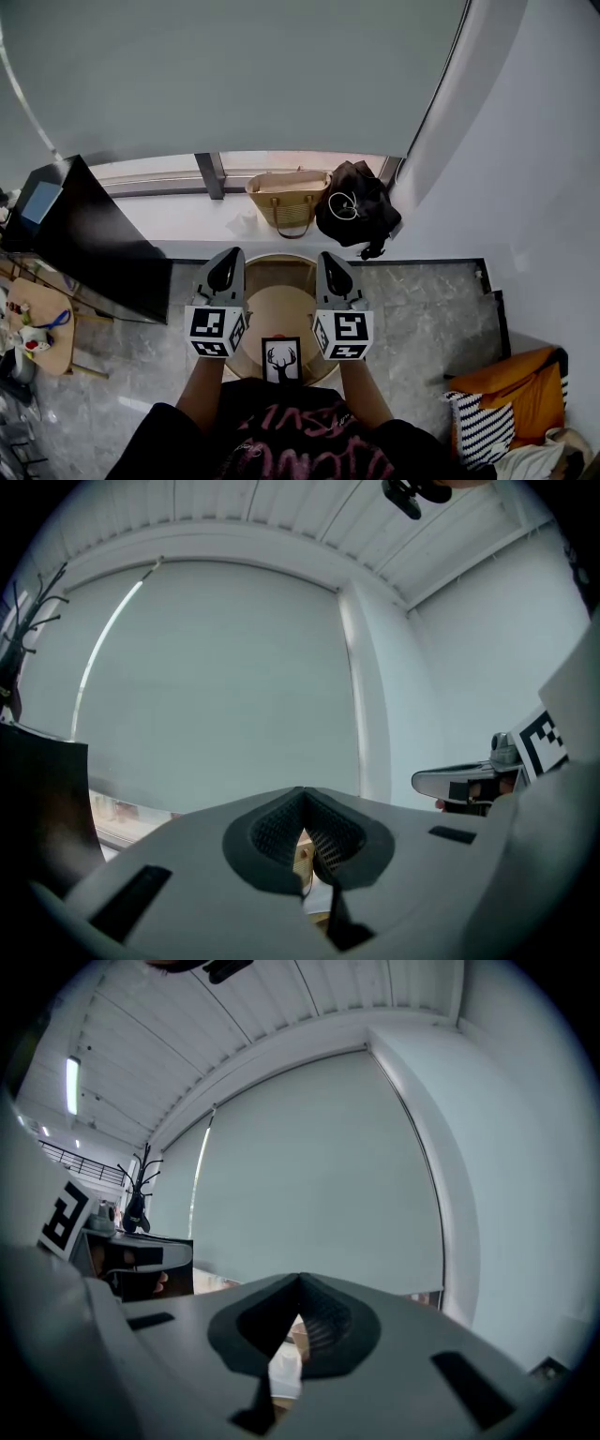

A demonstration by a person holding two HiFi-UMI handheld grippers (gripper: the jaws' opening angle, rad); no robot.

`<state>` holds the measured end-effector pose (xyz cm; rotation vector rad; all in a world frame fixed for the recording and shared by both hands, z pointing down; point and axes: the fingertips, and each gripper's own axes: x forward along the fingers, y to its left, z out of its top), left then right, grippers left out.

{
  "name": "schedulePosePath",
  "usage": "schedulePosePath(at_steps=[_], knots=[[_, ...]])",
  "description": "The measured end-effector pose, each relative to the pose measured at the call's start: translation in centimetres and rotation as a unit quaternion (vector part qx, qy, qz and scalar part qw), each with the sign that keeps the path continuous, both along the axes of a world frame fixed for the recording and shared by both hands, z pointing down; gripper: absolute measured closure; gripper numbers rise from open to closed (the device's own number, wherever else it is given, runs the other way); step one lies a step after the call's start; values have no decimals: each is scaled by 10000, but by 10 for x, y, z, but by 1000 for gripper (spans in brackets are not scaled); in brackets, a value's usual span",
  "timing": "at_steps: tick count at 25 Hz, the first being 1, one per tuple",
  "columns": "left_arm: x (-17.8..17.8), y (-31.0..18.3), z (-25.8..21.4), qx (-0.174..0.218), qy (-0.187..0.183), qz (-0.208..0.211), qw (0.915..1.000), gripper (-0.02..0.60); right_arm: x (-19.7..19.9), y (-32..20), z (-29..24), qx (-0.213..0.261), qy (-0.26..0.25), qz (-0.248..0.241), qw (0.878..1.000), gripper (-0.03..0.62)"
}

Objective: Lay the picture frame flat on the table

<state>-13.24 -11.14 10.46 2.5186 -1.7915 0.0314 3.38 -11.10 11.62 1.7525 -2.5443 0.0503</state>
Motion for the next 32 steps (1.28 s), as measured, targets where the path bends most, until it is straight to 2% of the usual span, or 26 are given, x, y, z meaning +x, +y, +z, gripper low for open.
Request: schedulePosePath(at_steps=[8, 17, 32], knots=[[0, -4, -10, 150, 8, -39, 9999, 571, 1, -2, -14, 218, 22, -26, 9998, 574], [15, -4, -5, 103, -15, 95, 9999, 571, 6, -1, -9, 165, 61, 7, 9998, 574], [9, 3, -1, 113, -92, 34, 9999, 571, 3, 6, -6, 154, 181, -23, 9997, 574]])
